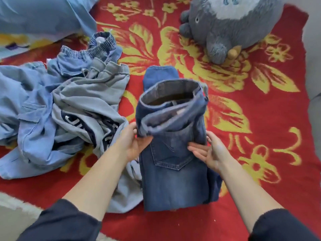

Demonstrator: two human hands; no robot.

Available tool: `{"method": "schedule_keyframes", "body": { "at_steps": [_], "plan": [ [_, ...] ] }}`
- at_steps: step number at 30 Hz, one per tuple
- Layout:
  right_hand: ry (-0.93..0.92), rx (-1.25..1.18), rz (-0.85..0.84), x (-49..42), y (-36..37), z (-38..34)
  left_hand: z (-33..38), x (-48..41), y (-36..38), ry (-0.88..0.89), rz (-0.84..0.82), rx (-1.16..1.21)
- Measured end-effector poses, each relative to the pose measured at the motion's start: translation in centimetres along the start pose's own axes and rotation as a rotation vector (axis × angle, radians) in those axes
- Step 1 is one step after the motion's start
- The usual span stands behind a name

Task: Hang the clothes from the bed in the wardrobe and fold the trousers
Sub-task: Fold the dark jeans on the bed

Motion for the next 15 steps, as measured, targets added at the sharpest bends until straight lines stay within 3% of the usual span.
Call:
{"method": "schedule_keyframes", "body": {
  "at_steps": [4,11,13,15],
  "plan": [
    [-0.067,-0.038,-0.029,-3.6,2.6,-4.4,5.4,-3.6,2.5,0.026,0.043,-0.017],
    [-0.254,-0.069,-0.055,-7.7,6.2,-13.3,12.3,-9.0,6.8,0.158,-0.107,-0.032],
    [-0.323,0.187,0.039,-8.9,6.2,-13.2,11.2,-10.4,6.4,0.211,-0.071,-0.254],
    [-0.423,0.627,0.141,-9.5,5.4,-11.1,8.5,-10.9,4.6,0.339,0.04,-0.658]
  ]
}}
Point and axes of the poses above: each hand's wrist, its own x-axis away from the middle knuckle, its own y-axis out of the palm, z = x × y, the point moved 7 cm from there along -x, towards the middle knuckle, and after that the axes turned 6 degrees about -z, right-handed, at the moved point
